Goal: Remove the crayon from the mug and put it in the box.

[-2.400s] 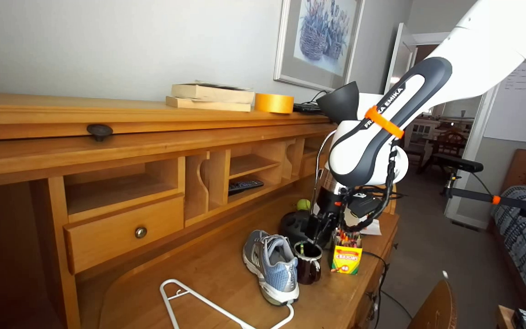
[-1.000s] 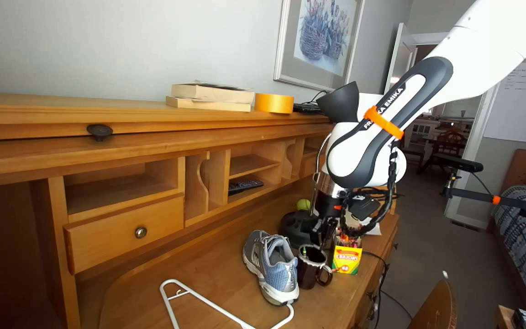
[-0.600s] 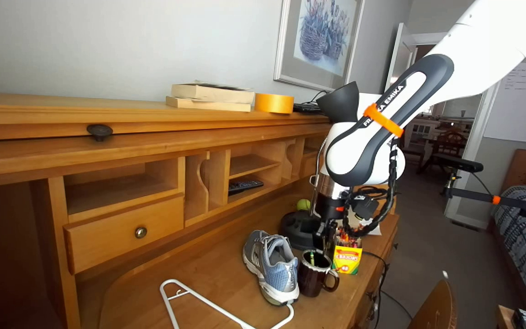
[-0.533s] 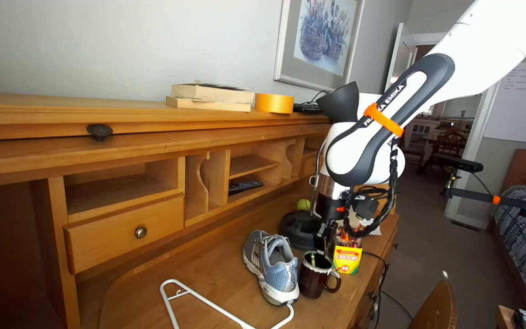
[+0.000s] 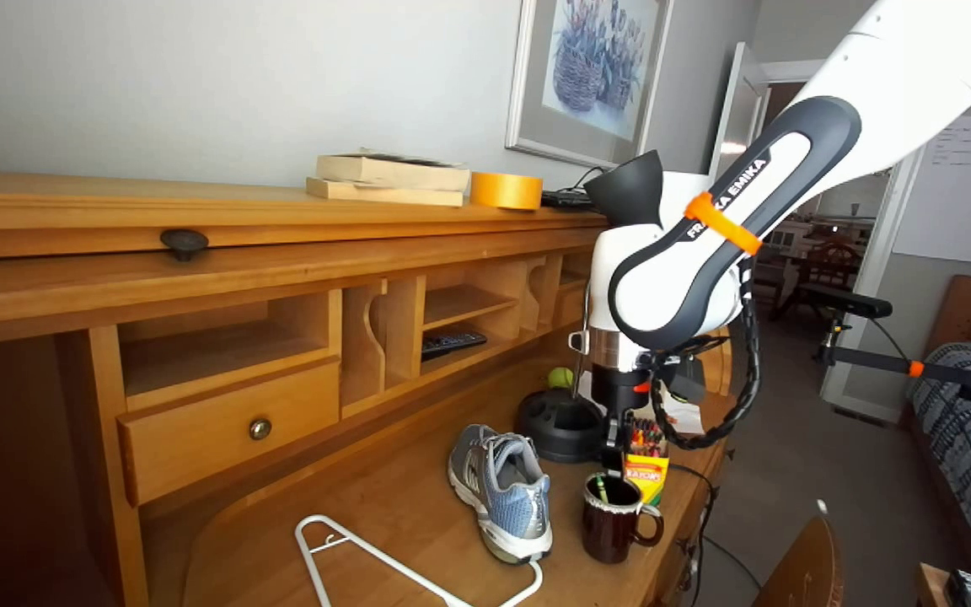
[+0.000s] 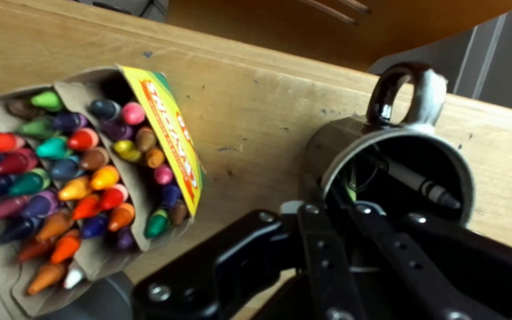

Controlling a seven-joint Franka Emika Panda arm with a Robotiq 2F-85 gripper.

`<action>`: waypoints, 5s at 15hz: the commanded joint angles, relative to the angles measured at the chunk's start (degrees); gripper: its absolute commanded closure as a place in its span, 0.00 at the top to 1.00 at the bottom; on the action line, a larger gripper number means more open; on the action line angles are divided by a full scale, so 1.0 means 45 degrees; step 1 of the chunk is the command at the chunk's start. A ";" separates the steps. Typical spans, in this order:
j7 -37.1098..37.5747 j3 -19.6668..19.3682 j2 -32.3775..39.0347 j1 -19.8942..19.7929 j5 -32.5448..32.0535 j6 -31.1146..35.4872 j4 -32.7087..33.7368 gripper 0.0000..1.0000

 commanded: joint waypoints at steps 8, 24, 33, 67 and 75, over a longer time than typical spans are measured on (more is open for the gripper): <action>0.2089 -0.0892 -0.0060 0.0780 -0.2619 -0.0065 -0.0148 0.15; 0.3475 -0.1092 -0.1058 0.1118 -0.3497 -0.0047 -0.0378 1.00; 0.4073 -0.0872 -0.1059 0.1422 -0.3226 -0.0134 -0.0233 0.87; 0.4434 -0.0555 -0.1065 0.1566 -0.2765 -0.0289 -0.0482 0.43; 0.4458 -0.0520 -0.1378 0.1524 -0.2579 -0.0337 -0.0625 0.46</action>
